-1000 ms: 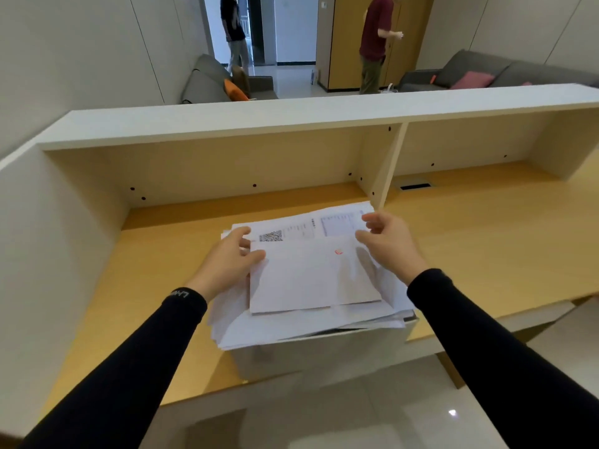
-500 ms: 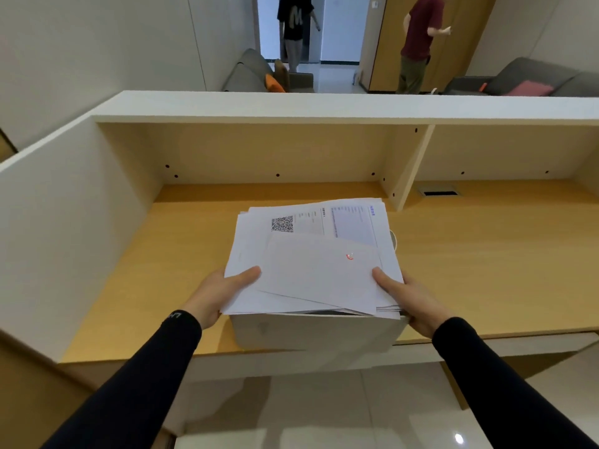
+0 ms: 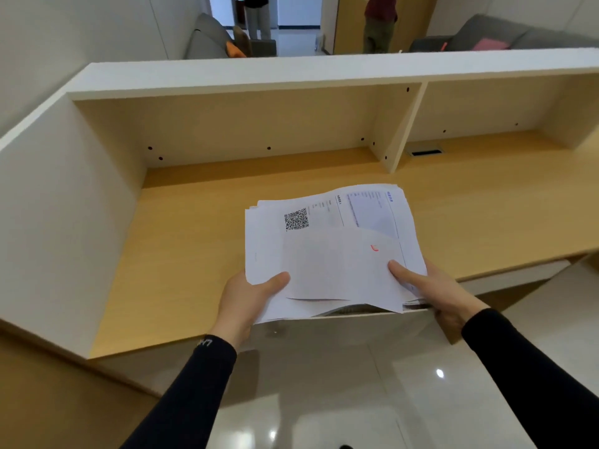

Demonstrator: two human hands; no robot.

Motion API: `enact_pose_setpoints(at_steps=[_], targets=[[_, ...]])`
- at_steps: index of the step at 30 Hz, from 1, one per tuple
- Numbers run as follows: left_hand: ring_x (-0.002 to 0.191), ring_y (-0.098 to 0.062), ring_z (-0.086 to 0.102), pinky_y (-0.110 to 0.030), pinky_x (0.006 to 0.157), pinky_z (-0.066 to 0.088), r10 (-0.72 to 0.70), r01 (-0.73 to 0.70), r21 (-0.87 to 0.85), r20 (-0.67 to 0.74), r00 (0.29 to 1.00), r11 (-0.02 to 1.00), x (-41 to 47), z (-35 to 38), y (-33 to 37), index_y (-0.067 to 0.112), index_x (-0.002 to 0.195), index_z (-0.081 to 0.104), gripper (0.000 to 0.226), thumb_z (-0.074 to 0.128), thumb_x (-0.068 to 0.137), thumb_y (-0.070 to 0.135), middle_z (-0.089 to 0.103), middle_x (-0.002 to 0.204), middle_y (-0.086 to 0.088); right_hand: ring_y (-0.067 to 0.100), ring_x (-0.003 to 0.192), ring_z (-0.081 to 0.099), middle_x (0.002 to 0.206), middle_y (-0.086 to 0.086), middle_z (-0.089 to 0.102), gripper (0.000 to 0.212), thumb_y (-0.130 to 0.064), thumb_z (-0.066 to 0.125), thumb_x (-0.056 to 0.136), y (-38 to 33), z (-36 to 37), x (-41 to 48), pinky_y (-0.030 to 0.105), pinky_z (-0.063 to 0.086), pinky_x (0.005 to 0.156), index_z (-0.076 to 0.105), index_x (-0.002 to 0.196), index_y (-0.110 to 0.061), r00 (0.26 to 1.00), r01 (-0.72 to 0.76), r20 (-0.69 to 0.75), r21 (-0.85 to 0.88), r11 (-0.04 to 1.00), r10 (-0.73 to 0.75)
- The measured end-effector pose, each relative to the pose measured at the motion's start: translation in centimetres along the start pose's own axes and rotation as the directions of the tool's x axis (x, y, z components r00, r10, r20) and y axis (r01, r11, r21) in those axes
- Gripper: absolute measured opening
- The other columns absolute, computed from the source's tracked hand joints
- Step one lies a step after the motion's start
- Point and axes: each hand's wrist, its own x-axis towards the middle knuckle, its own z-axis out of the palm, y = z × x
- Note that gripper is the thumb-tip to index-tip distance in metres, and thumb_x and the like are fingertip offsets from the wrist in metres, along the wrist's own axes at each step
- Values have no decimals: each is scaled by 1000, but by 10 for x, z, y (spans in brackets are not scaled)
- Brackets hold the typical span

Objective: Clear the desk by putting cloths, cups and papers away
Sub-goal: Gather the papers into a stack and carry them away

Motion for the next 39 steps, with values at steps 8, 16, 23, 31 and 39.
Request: enact_pose_setpoints(at_steps=[8, 16, 23, 31, 39], targets=[[90, -8, 66, -33, 82, 52, 20, -19, 47, -23, 1000, 999, -91, 4, -38, 35, 84, 66, 15, 76, 76, 27, 68, 88, 22, 17, 96, 72, 106, -2, 75, 51, -38, 67, 75, 36, -19, -84, 31, 57, 83, 54, 122, -24, 999, -48, 4, -10, 999, 48], [93, -12, 67, -36, 84, 54, -39, 45, 57, -107, 993, 997, -178, 15, -78, 32, 95, 68, 21, 76, 76, 29, 72, 96, 15, 18, 98, 71, 109, -3, 73, 69, -53, 79, 58, 96, -32, -148, 29, 60, 76, 54, 119, -31, 995, -47, 88, 66, 997, 41], [89, -7, 65, -25, 73, 51, -164, 170, 20, -168, 972, 985, -243, 0, -145, 33, 85, 64, 19, 75, 79, 20, 68, 91, 18, 16, 96, 71, 107, -2, 75, 59, -48, 70, 69, 163, -10, -175, 27, 59, 77, 57, 120, -21, 953, -226, 212, 16, 974, 217], [83, 7, 59, -2, 56, 42, -309, 312, -9, -167, 936, 950, -228, -60, -232, 28, 97, 63, 23, 73, 80, 16, 63, 87, 23, 19, 106, 68, 118, -1, 71, 82, -54, 80, 57, 225, 60, -154, 28, 58, 79, 51, 127, -22, 838, -455, 299, -78, 887, 456], [84, -3, 66, -23, 71, 49, -413, 408, -75, -250, 876, 910, -159, -85, -364, 34, 84, 66, 22, 77, 76, 16, 70, 78, 24, 18, 114, 64, 125, -4, 66, 78, -54, 76, 63, 330, 118, -71, 40, 52, 92, 49, 131, -28, 846, -456, 255, -111, 883, 469]])
